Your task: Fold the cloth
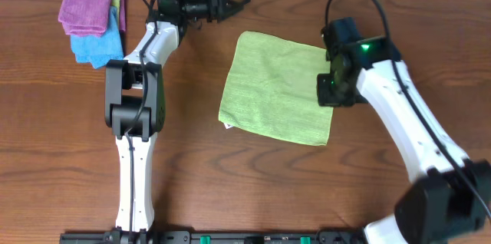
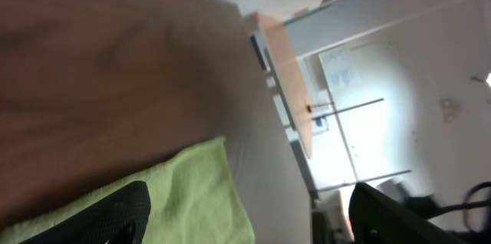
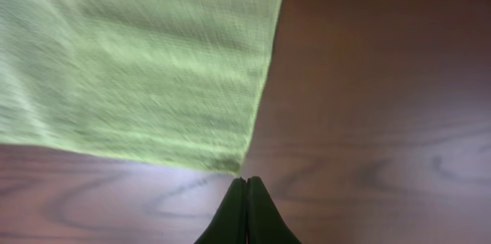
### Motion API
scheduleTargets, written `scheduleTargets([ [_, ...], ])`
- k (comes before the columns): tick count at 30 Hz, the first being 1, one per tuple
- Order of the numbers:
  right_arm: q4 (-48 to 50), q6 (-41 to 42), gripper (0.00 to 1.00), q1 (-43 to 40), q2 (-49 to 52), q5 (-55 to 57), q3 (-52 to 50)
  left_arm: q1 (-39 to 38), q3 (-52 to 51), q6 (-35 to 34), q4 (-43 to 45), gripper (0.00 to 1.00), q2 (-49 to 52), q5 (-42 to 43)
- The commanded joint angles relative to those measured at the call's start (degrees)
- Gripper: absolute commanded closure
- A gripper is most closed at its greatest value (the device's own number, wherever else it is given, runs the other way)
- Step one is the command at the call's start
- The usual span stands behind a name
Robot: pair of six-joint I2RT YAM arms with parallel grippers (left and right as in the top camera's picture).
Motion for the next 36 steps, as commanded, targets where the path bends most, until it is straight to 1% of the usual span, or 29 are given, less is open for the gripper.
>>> scheduleTargets([
  [1, 1.25, -0.52, 0.98, -0.46, -6.58, 1.46, 4.72, -0.48, 0.98, 6.36, -2.45, 0.15, 0.39, 0.98],
  [4, 1.27, -0.5, 0.98, -0.81, -10.4, 3.34, 6.32, -0.9, 1.03, 7.41, -2.34, 0.07, -0.76, -1.46],
  [5, 1.11, -0.5, 0.98, -0.96, -11.72, 3.28, 6.45, -0.9, 1.25, 9.07, -2.36, 0.04, -1.38, -3.02],
  [6, 0.55, -0.52, 0.99, -0.96, -12.68, 3.32, 6.45, -0.87, 1.73, 10.36, -2.6, 0.02, -1.55, -4.39],
  [8, -1.03, -0.55, 0.98, -0.96, -13.7, 3.65, 6.45, -0.2, 2.71, 12.02, -2.86, 0.04, -1.55, -5.97],
  [10, -3.06, -0.52, 0.99, -0.96, -14.16, 4.33, 6.45, 0.98, 2.84, 15.28, -5.49, 0.04, -1.55, -8.55],
  [11, -4.0, -0.5, 0.99, -0.96, -14.16, 4.48, 6.45, 2.03, 2.91, 17.79, -8.35, 0.04, -1.55, -9.9],
  [15, -5.07, -0.5, 0.98, -0.96, -14.16, 4.55, 6.45, 5.4, 5.29, 34.91, -30.36, 0.04, -1.57, -22.08],
  [17, -4.59, -0.5, 0.98, -0.96, -14.14, 6.21, 6.45, 6.1, 11.02, 44.98, -44.57, 0.04, -1.57, -30.84],
  [18, -4.37, -0.5, 0.98, -0.96, -14.14, 6.99, 6.45, 6.32, 14.8, 47.67, -50.34, 0.04, -1.57, -34.47],
  [21, -3.34, -0.52, 0.98, -1.03, -14.14, 7.21, 6.45, 6.47, 27.5, 50.86, -62.45, 0.04, -2.69, -38.73],
  [23, -3.32, -0.52, 0.98, -1.03, -14.14, 7.23, 6.45, 5.38, 30.73, 51.8, -65.85, 0.04, -4.92, -41.11],
  [27, -3.98, -1.44, 0.99, -1.01, -14.23, 7.23, 6.45, 1.81, 31.63, 53.27, -71.73, 0.04, -11.04, -46.93],
  [29, -5.29, -1.55, 0.98, -0.74, -15.28, 8.17, 6.45, -1.4, 31.63, 56.13, -77.24, 0.04, -15.06, -50.95],
  [31, -6.14, -1.64, 0.98, -0.39, -17.44, 9.46, 6.45, -4.55, 31.61, 56.19, -81.35, 0.04, -18.82, -54.03],
  [32, -6.88, -2.73, 0.93, -0.42, -19.5, 10.01, 6.45, -6.49, 31.63, 56.02, -83.49, 0.04, -21.18, -54.18],
  [33, -7.65, -4.61, 0.74, -0.52, -21.44, 10.12, 6.45, -8.07, 31.63, 56.02, -85.2, 0.04, -23.02, -55.01],
  [34, -8.31, -5.77, 0.57, -0.52, -23.19, 10.21, 6.45, -9.33, 31.63, 56.0, -86.6, 0.04, -24.5, -56.15],
  [35, -9.03, -6.86, 0.45, -0.52, -25.14, 10.19, 6.45, -10.38, 31.63, 56.02, -87.89, 0.04, -25.73, -57.13],
  [36, -10.03, -7.85, 0.27, -0.52, -27.76, 10.19, 6.45, -11.98, 31.63, 55.98, -90.09, 0.04, -27.82, -58.34],
])
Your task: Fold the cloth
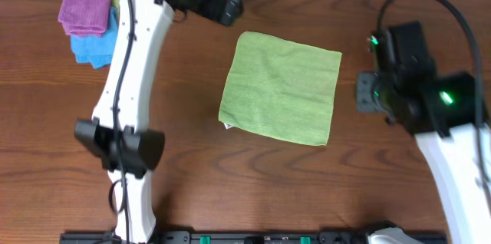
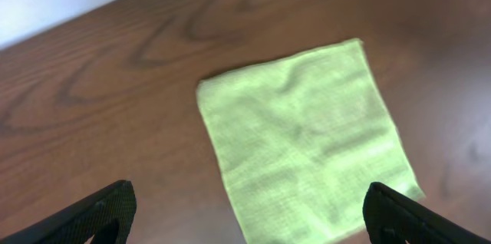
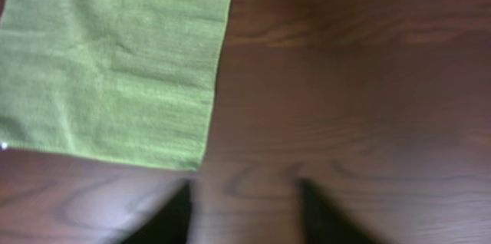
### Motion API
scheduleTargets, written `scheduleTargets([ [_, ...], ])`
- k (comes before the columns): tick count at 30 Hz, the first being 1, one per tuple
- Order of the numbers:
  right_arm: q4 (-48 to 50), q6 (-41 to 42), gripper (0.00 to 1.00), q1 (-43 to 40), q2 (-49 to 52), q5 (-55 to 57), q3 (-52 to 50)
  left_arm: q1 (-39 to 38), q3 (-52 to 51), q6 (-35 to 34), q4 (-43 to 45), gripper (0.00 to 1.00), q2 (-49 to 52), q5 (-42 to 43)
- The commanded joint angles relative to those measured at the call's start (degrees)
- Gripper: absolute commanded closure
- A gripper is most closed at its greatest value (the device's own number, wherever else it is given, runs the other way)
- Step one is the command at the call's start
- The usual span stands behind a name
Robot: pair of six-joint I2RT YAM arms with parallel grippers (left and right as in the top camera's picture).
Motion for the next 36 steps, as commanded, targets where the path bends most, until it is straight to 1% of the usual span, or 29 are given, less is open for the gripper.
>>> scheduleTargets([
  [1, -1.92, -4.11, 0.14, 0.2, -7.48, 1.66, 0.22, -2.56, 1.27, 1.18, -3.93, 0.04, -5.25, -5.2],
  [2, -2.93, -4.7, 0.09, 0.2, -10.01, 1.44, 0.22, -3.5, 1.27, 0.61, -5.53, 0.04, -6.71, -5.84],
  [3, -3.93, -4.9, 0.01, 0.22, -12.33, 1.42, 0.2, -4.52, 1.27, -0.37, -7.39, 0.04, -8.55, -6.14],
  [7, -7.17, -5.05, 0.01, 0.22, -20.09, -0.37, 0.11, -7.13, 1.27, -3.08, -12.76, 0.04, -14.21, -8.24],
  [10, -8.37, -5.07, 0.01, 0.22, -25.14, -1.57, -1.09, -10.16, 1.22, -5.66, -15.85, 0.04, -18.95, -13.33],
  [13, -8.98, -5.05, 0.01, 0.22, -28.59, -1.57, -3.48, -13.84, -0.02, -6.64, -17.38, 0.04, -23.8, -19.08],
  [15, -8.94, -4.98, 0.01, 0.22, -30.58, -1.95, -6.58, -16.06, -4.5, -7.82, -18.18, 0.04, -28.2, -23.23],
  [17, -8.28, -4.04, 0.01, 0.22, -31.87, -2.23, -9.9, -16.24, -12.94, -8.61, -17.05, 0.04, -32.96, -25.07],
  [18, -7.8, -3.93, 0.01, 0.22, -32.17, -2.67, -11.04, -16.06, -17.77, -8.85, -15.54, 0.04, -35.32, -25.46],
  [21, -5.66, -3.96, 0.01, 0.22, -32.44, -4.2, -14.53, -15.65, -36.76, -8.92, -6.97, 0.04, -44.5, -26.56],
  [23, -4.28, -3.98, 0.01, 0.22, -32.44, -4.74, -15.89, -15.65, -47.06, -10.05, -2.27, 0.04, -50.36, -26.49],
  [25, -2.47, -4.0, 0.01, 0.22, -32.44, -5.18, -16.61, -15.56, -56.22, -11.58, 1.51, 0.04, -56.35, -26.75],
  [29, 0.37, -4.0, 0.01, 0.26, -32.35, -6.58, -17.53, -13.29, -68.87, -14.88, 9.55, 0.05, -61.81, -25.18],
  [31, 2.38, -4.0, 0.01, 0.26, -32.26, -8.41, -18.86, -11.26, -74.93, -16.41, 14.82, 0.05, -62.84, -22.03],
  [33, 4.35, -4.0, 0.01, 0.26, -32.15, -10.56, -21.2, -8.79, -79.67, -17.77, 19.96, 0.05, -62.51, -16.7],
  [36, 6.36, -3.26, 0.01, 0.24, -31.39, -16.09, -26.75, -3.65, -85.77, -19.67, 28.26, 0.05, -60.13, -4.0],
])
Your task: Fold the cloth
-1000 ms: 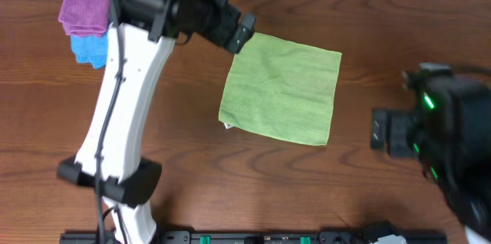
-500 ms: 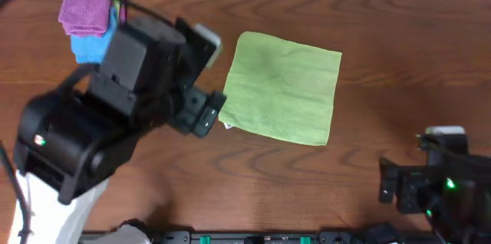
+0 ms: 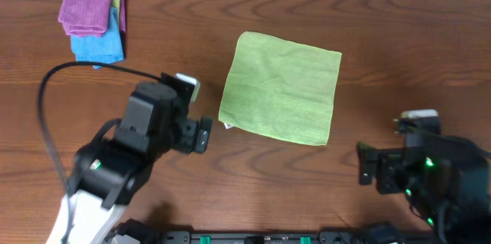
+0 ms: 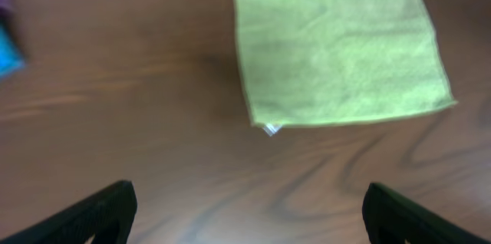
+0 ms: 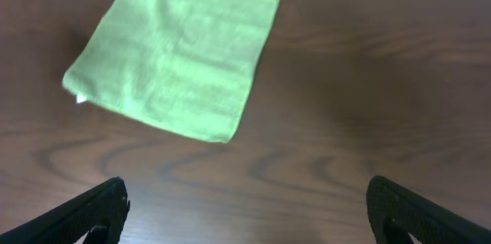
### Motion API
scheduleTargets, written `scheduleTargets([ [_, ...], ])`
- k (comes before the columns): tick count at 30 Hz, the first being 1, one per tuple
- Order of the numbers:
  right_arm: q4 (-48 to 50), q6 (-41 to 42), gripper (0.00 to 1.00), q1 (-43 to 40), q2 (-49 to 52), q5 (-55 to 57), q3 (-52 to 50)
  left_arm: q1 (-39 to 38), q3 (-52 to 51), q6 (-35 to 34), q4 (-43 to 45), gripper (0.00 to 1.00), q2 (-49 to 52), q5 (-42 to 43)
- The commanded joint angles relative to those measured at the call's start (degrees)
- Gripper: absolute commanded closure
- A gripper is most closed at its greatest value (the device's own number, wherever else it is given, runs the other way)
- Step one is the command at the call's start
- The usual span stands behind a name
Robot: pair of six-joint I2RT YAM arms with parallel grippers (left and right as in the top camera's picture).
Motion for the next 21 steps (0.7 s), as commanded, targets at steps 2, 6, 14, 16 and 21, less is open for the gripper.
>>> scheduleTargets([
  [2, 2.36, 3.72, 0.01, 0.22, 1.73, -10.03, -8.2, 7.21, -6.47, -3.28, 6.78, 0.05, 5.4, 18.91],
  [6, 6.47, 9.14, 0.01, 0.22, 3.37, -14.51, -15.98, 14.45, -7.8, -3.37, 9.81, 0.05, 14.45, 27.8],
  [14, 12.87, 16.46, 0.24, 0.22, 7.19, -20.28, -26.49, 19.15, -7.8, -3.19, 14.75, 0.05, 30.91, 40.24],
  [16, 14.34, 17.88, 0.27, 0.22, 8.59, -21.07, -28.48, 19.12, -7.8, -3.15, 14.69, 0.05, 33.53, 40.19],
  [21, 19.8, 20.22, 0.29, 0.17, 11.98, -21.22, -32.17, 19.08, -7.8, -3.17, 15.32, 0.04, 37.11, 40.15],
])
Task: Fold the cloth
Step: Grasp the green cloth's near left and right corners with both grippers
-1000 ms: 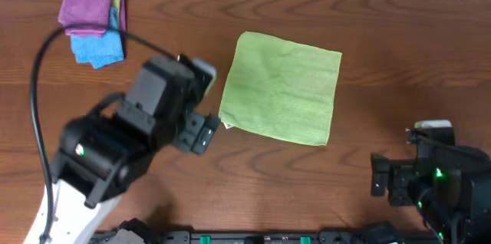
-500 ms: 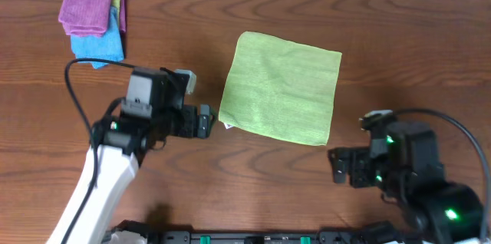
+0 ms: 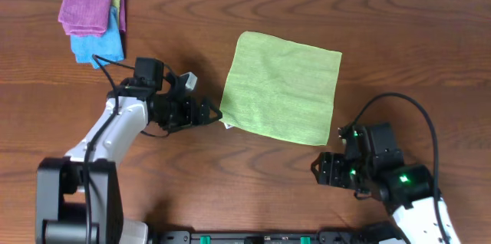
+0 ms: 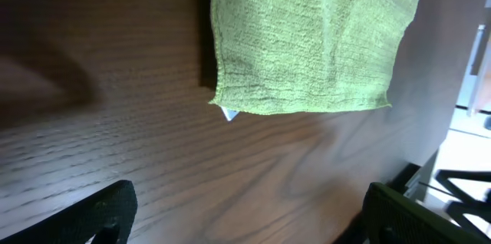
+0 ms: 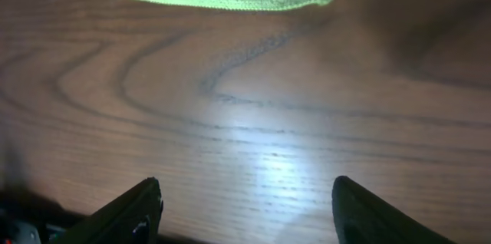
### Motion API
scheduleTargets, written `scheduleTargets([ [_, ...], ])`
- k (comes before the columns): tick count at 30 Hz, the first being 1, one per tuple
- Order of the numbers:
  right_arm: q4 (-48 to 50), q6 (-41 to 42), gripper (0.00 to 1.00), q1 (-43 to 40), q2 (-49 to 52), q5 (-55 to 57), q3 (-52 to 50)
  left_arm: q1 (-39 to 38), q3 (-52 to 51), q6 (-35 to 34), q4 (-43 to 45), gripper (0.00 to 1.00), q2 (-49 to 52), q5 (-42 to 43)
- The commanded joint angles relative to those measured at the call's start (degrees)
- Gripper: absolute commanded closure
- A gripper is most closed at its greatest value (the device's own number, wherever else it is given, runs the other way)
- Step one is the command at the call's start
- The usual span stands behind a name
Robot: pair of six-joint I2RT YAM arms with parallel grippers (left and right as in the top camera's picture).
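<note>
The green cloth lies flat and unfolded in the middle of the table. A small white tag sticks out at its near-left corner. My left gripper is low over the table, open, just left of that corner and touching nothing. In the left wrist view the cloth lies ahead of the open left gripper. My right gripper is open a short way in front of the near-right corner. In the right wrist view the right gripper is empty and only the cloth's near edge shows at the top.
A stack of folded cloths, purple on blue, sits at the far left corner. The brown wooden table runs past the cloth on all sides. A black rail lies along the front edge.
Both arms were raised high over the front of the table with grippers open. Now both are low: the left by the cloth's near-left corner, the right in front of its near-right corner. The cloth has not moved.
At first my left gripper was open at the back of the table and my right gripper was shut at the cloth's right edge. Then both were lifted, open, off the cloth. They then hung high over the front, and now sit low by the near corners.
</note>
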Motion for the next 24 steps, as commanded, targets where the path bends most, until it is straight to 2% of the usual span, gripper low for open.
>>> scheduleTargets([
  [1, 3.26, 3.21, 0.3, 0.17, 2.14, -1.75, -1.97, 0.17, -0.09, -0.02, 1.01, 0.04, 2.12, 1.73],
  [7, 9.77, 3.19, 0.4, -1.73, 9.75, -1.81, -2.82, 0.11, -0.09, -1.07, 5.49, 0.0, 6.23, 4.31],
  [10, 11.89, 2.45, 0.4, -4.59, 14.43, -2.56, -2.82, 0.11, -0.09, -1.11, 7.32, 0.0, 7.23, 4.28],
  [13, 13.92, 1.16, 0.45, -7.37, 18.6, -4.57, -2.82, 0.11, -0.09, -4.37, 10.29, 0.0, 9.05, 4.74],
  [17, 15.67, -0.11, 0.46, -10.14, 20.96, -6.21, -2.82, 0.11, -0.07, -4.98, 13.16, 0.0, 11.28, 9.01],
  [20, 16.11, -2.03, 0.45, -12.59, 21.84, -6.25, -2.86, 0.07, -0.07, -6.25, 13.18, 0.0, 12.13, 9.22],
  [21, 16.52, -2.25, 0.45, -13.38, 22.29, -6.38, -2.91, 0.0, -0.07, -6.27, 13.18, 0.05, 12.28, 9.25],
  [24, 19.34, -5.25, 0.46, -17.2, 25.29, -11.87, -3.37, -0.22, -0.07, -7.8, 13.49, 0.05, 13.88, 12.26],
])
